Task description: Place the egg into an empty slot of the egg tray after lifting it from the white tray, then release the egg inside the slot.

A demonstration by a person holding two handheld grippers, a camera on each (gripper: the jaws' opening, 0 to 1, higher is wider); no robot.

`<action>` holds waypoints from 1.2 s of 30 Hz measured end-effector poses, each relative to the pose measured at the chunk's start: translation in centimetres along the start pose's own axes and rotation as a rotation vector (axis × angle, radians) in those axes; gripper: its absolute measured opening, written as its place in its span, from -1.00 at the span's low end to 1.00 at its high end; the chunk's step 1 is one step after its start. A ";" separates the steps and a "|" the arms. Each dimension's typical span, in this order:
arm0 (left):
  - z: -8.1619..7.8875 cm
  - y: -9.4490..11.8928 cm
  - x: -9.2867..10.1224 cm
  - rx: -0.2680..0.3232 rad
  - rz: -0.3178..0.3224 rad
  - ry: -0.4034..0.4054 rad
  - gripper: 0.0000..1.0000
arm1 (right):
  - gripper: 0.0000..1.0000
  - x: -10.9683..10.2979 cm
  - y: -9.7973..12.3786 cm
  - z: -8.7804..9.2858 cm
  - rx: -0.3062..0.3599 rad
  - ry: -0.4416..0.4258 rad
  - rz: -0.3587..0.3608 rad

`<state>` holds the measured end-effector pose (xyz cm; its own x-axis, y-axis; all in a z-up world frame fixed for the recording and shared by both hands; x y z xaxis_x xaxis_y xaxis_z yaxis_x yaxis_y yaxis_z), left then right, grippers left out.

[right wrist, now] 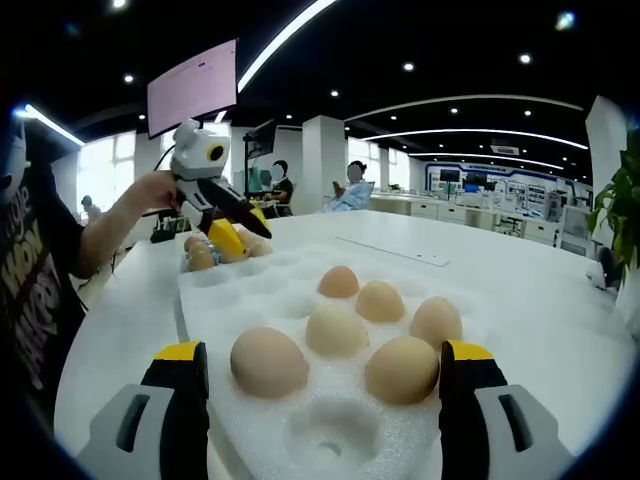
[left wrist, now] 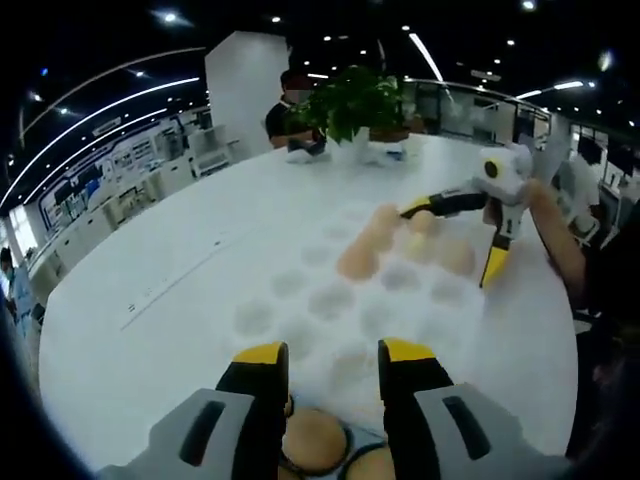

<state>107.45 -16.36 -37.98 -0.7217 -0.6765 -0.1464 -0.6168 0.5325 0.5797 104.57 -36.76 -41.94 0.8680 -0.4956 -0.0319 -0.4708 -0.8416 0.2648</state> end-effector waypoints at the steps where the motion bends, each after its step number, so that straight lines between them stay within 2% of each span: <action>1: -0.1 -0.2 0.1 0.004 0.001 0.009 -0.27 | 1.00 0.0 0.0 0.0 0.000 0.000 0.000; 13: 0.3 -1.1 1.7 -0.027 -0.008 0.075 -0.28 | 1.00 -0.1 0.0 0.0 0.000 0.000 0.000; 18: 0.4 -1.5 2.8 -0.032 -0.006 0.065 -0.28 | 1.00 -0.1 0.0 0.1 0.000 -0.001 0.001; 21: 0.7 -1.5 3.1 -0.056 -0.029 0.016 -0.28 | 1.00 -0.1 0.0 0.1 0.000 -0.001 0.001; 24: 0.7 -1.6 3.6 -0.059 -0.029 0.024 -0.28 | 1.00 -0.1 0.0 0.1 -0.001 -0.001 0.002; 26: 0.9 -1.6 4.7 -0.060 -0.029 0.026 -0.28 | 1.00 -0.1 0.0 0.1 -0.001 -0.002 0.003; 36: 0.8 -1.6 6.5 -0.048 -0.026 0.025 -0.27 | 1.00 0.0 -0.1 0.1 -0.003 -0.003 0.006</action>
Point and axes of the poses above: the point that each gripper's makers call its tool centre point, and the gripper's own axes: y roughly backward along the fingers, x roughly to its right, z roughly out of its underside, the point moved 4 cm from there along y, roughly backward along the fingers, and after that the axes turned 8 degrees about -z, right-handed, at the moved point
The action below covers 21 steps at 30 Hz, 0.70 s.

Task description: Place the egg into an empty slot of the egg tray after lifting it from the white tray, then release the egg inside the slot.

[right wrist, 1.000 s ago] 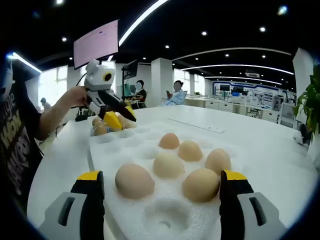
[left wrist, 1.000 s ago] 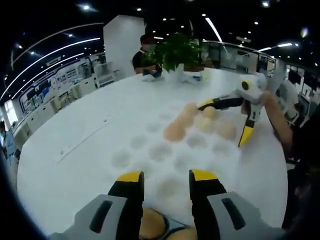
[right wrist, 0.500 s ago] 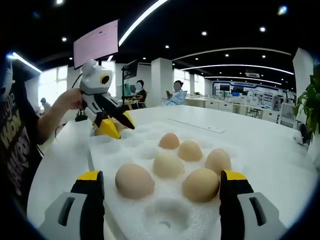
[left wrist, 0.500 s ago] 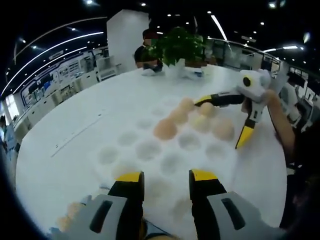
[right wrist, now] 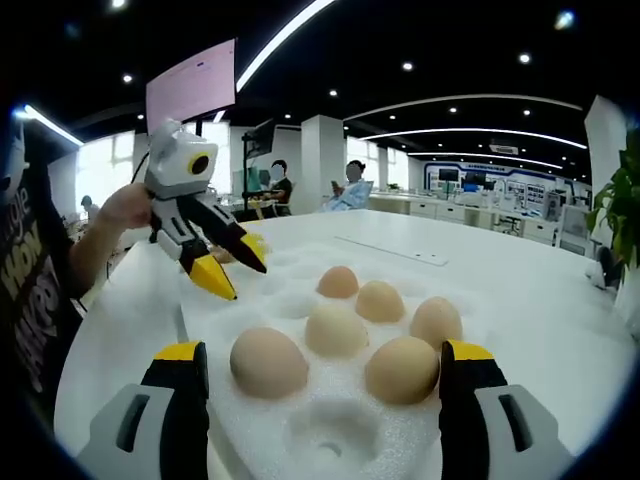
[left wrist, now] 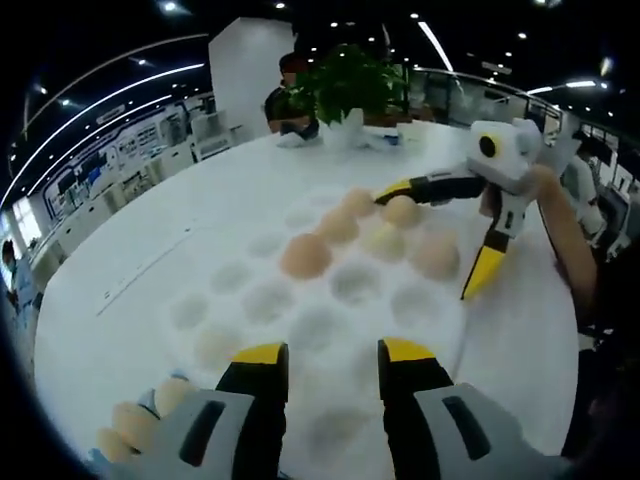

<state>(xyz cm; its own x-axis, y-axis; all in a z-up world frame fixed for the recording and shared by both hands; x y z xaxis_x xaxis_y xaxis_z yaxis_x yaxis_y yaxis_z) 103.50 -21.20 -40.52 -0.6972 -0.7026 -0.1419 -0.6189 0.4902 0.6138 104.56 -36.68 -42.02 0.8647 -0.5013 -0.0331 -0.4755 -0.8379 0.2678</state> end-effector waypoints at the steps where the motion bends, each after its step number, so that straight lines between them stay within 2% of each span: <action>1: -0.2 0.0 0.1 0.005 0.007 0.000 -0.28 | 1.00 0.0 0.0 0.0 0.000 0.000 0.000; 6: -1.1 -0.1 1.0 0.030 0.031 -0.010 -0.28 | 1.00 0.0 0.0 0.0 0.002 0.000 0.001; 10: -1.5 0.0 2.7 0.037 0.050 -0.021 -0.28 | 1.00 0.1 0.0 0.0 0.003 0.000 0.001; 21: -2.2 -1.1 4.1 0.037 0.099 -0.062 -0.28 | 1.00 0.3 0.0 -0.1 0.003 0.000 0.001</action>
Point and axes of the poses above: the point that each gripper's makers call its tool centre point, and the gripper's own axes: y roughly backward along the fingers, x roughly to its right, z roughly out of its underside, the point moved 4 cm from there along y, roughly backward along the fingers, and after that the axes turned 8 degrees about -z, right-handed, at the moved point
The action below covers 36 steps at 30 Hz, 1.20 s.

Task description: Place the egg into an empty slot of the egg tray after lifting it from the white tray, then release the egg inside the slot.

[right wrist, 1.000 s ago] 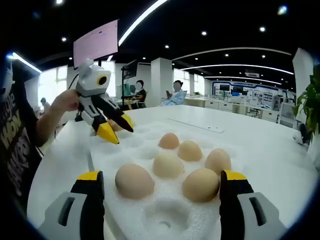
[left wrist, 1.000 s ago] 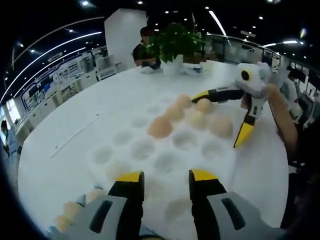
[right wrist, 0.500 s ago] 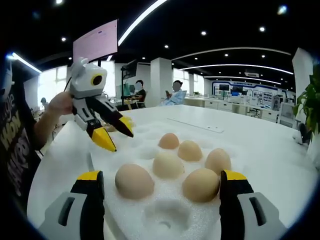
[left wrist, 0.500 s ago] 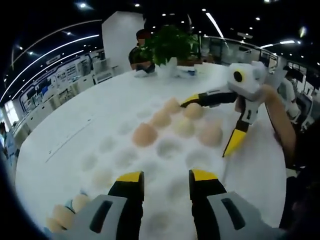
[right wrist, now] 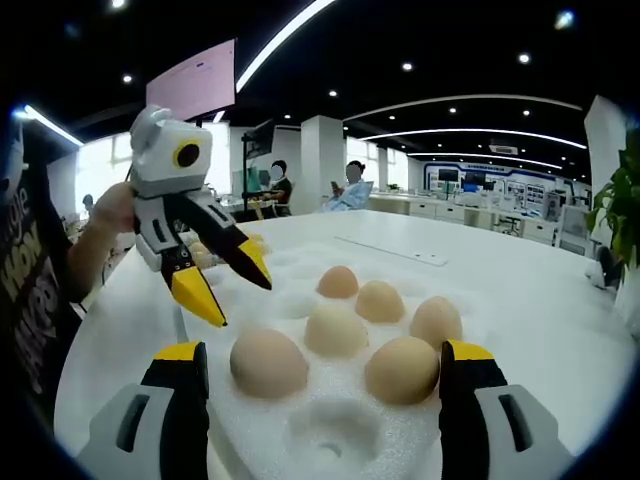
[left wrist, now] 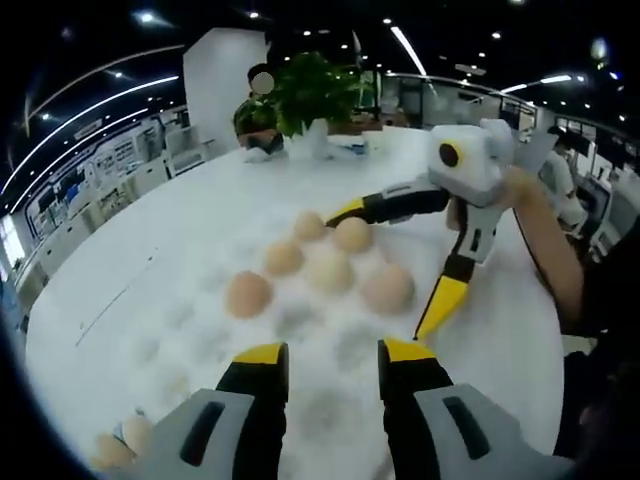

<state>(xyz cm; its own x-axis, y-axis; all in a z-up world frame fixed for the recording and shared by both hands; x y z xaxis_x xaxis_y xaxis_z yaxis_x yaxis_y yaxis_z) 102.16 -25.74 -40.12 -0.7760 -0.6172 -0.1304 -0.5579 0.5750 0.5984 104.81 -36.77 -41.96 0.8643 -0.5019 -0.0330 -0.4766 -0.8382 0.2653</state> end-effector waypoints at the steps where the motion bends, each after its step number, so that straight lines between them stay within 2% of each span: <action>1: -0.1 0.0 -0.2 0.003 -0.001 0.002 -0.28 | 1.00 0.0 0.0 0.0 0.000 0.000 0.000; 8: -0.6 -0.4 0.0 0.019 0.003 -0.003 -0.28 | 1.00 0.2 -0.1 0.0 0.000 0.000 0.000; 11: -1.0 -0.5 0.9 0.033 0.031 -0.009 -0.28 | 1.00 0.3 -0.1 0.0 0.000 0.000 0.000; 16: -2.0 -1.3 0.9 0.049 0.083 -0.005 -0.28 | 1.00 0.4 -0.1 0.0 0.000 0.000 0.000; 17: -2.2 -1.5 0.9 0.046 0.099 -0.008 -0.28 | 1.00 0.4 -0.1 0.0 0.000 0.000 0.000; 18: -2.1 -1.7 1.6 0.031 0.121 -0.034 -0.28 | 1.00 0.5 -0.1 0.0 0.000 0.000 0.000; 22: -2.5 -1.9 2.0 0.020 0.135 -0.053 -0.31 | 1.00 0.6 0.0 0.0 0.001 0.000 -0.001; 24: -2.9 -1.9 2.6 0.045 0.189 -0.004 -0.30 | 1.00 0.6 0.0 0.0 0.000 0.001 -0.001; 27: -2.9 -2.5 2.3 0.024 0.266 -0.024 -0.44 | 1.00 0.6 0.0 0.0 0.000 0.001 -0.001; 29: -3.1 -3.0 1.6 0.013 0.269 -0.029 -0.42 | 1.00 0.7 -0.1 0.0 -0.001 0.002 -0.002; 33: -3.1 -3.0 2.2 0.008 0.319 -0.036 -0.47 | 1.00 0.7 -0.1 0.0 -0.001 0.003 -0.003; 36: -3.1 -3.4 1.8 -0.001 0.353 -0.029 -0.50 | 1.00 0.7 -0.1 0.0 -0.002 0.005 -0.004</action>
Point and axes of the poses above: the point that each gripper's makers call its tool centre point, and the gripper's own axes: y roughly backward along the fingers, x roughly to its right, z roughly out of its underside, the point moved 4 cm from there along y, roughly backward along the fingers, and after that the axes turned 8 degrees about -z, right-handed, at the moved point
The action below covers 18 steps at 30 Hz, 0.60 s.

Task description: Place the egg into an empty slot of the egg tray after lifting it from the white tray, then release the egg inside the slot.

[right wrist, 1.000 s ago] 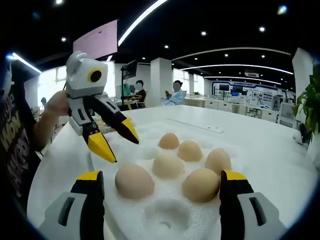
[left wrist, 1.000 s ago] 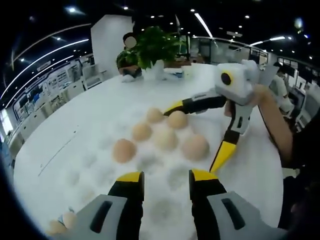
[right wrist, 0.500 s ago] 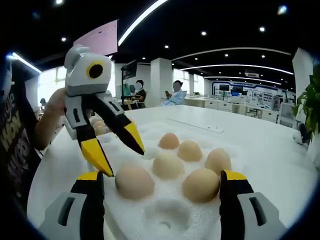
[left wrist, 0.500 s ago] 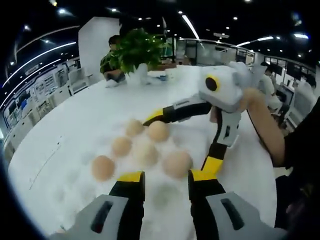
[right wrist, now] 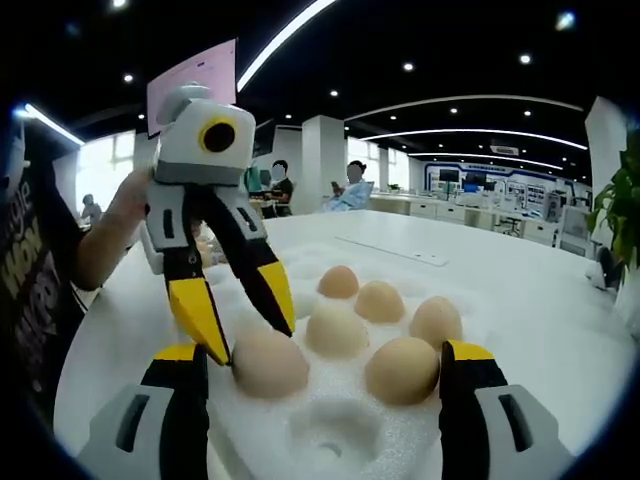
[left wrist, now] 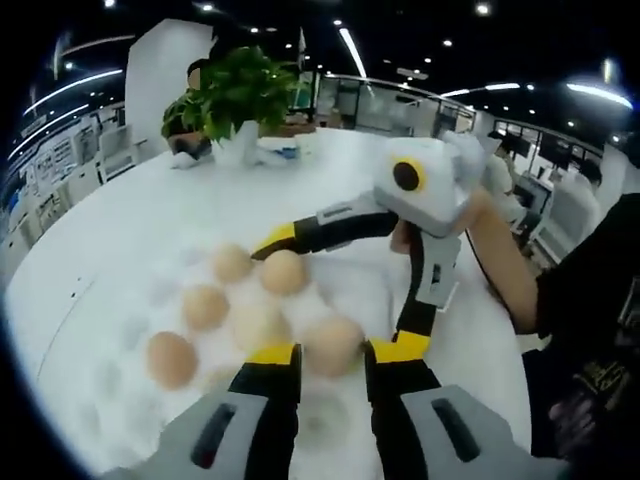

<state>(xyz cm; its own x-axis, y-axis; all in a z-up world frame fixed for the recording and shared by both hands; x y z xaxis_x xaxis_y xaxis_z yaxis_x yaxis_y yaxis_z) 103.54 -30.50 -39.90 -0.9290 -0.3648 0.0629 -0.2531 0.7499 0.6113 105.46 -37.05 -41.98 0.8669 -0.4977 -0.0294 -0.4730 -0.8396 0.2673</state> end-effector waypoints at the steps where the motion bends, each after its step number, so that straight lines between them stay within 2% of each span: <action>1: 0.0 -0.1 -0.1 -0.003 0.003 0.003 -0.49 | 1.00 -0.1 0.0 0.0 0.000 0.001 -0.001; 3: -0.1 -0.4 -0.6 -0.011 0.015 0.013 -0.48 | 1.00 -0.1 0.0 0.0 -0.001 0.002 -0.002; 9: -0.1 -0.8 -0.3 -0.015 0.040 0.016 -0.46 | 1.00 -0.1 0.0 0.1 -0.002 0.005 -0.005; 18: -0.4 -1.3 0.3 -0.066 0.062 -0.042 -0.45 | 1.00 -0.4 -0.1 0.1 -0.004 0.003 -0.005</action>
<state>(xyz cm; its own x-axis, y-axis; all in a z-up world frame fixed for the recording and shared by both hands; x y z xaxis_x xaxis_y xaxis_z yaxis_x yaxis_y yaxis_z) 103.73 -31.76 -40.33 -0.9531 -0.2942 0.0702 -0.1773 0.7316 0.6582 105.14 -36.82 -42.10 0.8699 -0.4924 -0.0275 -0.4677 -0.8413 0.2711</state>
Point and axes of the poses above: the point that each gripper's makers call its tool centre point, and the gripper's own axes: y roughly backward along the fingers, x roughly to its right, z roughly out of its underside, the point moved 4 cm from there along y, roughly backward along the fingers, and after that the axes turned 8 degrees about -z, right-handed, at the moved point
